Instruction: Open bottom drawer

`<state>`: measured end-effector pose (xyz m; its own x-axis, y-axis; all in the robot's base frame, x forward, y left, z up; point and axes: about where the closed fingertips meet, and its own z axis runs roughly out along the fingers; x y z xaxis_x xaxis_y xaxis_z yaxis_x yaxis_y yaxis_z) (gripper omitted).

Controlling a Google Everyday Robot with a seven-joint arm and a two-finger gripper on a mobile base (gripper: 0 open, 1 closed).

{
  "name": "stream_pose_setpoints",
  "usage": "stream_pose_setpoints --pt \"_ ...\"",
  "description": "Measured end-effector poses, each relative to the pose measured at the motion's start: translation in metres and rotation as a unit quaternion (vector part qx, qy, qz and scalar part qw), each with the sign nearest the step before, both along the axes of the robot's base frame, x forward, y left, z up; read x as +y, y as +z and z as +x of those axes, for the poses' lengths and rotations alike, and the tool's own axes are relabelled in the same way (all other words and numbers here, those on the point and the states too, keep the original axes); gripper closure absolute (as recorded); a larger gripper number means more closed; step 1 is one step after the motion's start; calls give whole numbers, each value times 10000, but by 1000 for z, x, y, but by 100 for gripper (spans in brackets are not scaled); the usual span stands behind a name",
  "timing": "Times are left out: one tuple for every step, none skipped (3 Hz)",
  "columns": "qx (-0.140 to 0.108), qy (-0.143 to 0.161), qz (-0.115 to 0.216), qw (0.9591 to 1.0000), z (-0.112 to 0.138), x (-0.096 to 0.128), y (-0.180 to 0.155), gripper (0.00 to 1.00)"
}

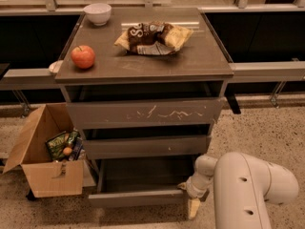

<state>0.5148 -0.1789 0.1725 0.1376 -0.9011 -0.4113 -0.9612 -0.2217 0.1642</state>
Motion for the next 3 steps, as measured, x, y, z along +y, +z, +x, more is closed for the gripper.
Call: stream_pose_setpoints --pt "5 -37 -21 10000 -17 -7 6 41" --pt "-21 -55 3 10000 -30 -10 11 65" --pt "-52 -82 10 10000 -33 -12 14 88"
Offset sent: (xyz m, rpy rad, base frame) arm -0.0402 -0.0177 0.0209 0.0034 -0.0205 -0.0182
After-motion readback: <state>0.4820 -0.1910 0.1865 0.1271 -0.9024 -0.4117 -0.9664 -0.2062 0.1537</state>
